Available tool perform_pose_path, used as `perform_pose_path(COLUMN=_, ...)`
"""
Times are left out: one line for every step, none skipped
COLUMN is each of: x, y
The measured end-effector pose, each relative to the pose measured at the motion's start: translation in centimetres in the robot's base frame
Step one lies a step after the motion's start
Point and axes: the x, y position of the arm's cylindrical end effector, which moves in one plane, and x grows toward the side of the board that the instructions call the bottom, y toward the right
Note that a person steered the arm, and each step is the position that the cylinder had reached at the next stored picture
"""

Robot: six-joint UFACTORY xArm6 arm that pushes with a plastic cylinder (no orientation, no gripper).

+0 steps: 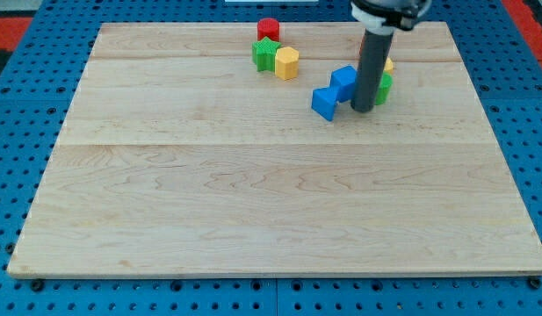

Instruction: Push the blue triangle into the blue cube

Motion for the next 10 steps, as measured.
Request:
perform_pose_path(x=-1.0, y=2.7)
perform_pose_path(x=-5.3, y=2.7)
perform_pose_path(x=-7.5, y=2.8)
perform_pose_path(x=-8.8, y=2.8)
perform_pose_path(x=-7.7, y=2.9)
perform_pose_path(x=-1.6, y=1.8)
perform_pose_path(x=2.3, y=-1.9)
perform_pose_path(x=2.3, y=-5.3)
perform_pose_path(x=0.5, y=-5.2)
perform_pose_path(x=-1.4, y=-3.6)
